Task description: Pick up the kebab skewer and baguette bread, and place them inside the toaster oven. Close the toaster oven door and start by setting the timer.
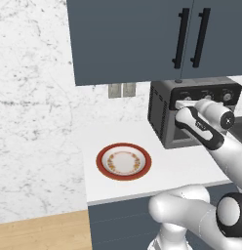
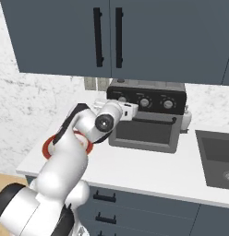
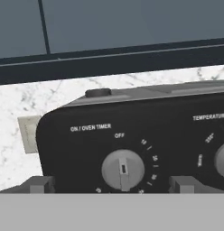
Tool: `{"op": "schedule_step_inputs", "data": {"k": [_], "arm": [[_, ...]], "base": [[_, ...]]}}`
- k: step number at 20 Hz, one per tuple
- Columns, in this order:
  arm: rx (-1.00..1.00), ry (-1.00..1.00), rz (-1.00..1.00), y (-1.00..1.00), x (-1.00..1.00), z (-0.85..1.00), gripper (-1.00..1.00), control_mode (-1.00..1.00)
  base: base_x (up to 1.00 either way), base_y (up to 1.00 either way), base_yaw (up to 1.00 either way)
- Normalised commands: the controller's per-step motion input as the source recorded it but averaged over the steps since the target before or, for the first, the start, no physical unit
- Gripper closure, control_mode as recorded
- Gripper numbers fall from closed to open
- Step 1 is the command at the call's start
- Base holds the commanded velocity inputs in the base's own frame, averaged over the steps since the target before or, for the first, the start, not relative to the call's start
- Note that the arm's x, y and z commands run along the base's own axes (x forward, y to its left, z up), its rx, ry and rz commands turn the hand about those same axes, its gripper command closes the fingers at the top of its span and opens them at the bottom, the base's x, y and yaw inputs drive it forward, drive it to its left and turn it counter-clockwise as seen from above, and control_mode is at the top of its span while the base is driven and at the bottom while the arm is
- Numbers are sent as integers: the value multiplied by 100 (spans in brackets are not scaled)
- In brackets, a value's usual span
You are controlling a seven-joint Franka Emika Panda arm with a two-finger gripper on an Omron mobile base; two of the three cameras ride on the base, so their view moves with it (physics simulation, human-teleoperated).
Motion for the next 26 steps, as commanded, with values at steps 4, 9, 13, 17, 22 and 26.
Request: {"op": "schedule_step_inputs", "data": {"k": [4,9,13,17,22,26], "arm": [[0,0,0,0,8,0,-100,-100],[0,0,0,0,24,0,-100,-100],[0,0,0,-5,25,0,-100,-100],[0,0,0,-2,8,0,-100,-100],[0,0,0,0,0,0,-100,-100],[0,0,0,0,0,0,-100,-100]], "base": [[0,0,0],[0,0,0],[0,0,0],[0,0,0],[0,0,0],[0,0,0]]}}
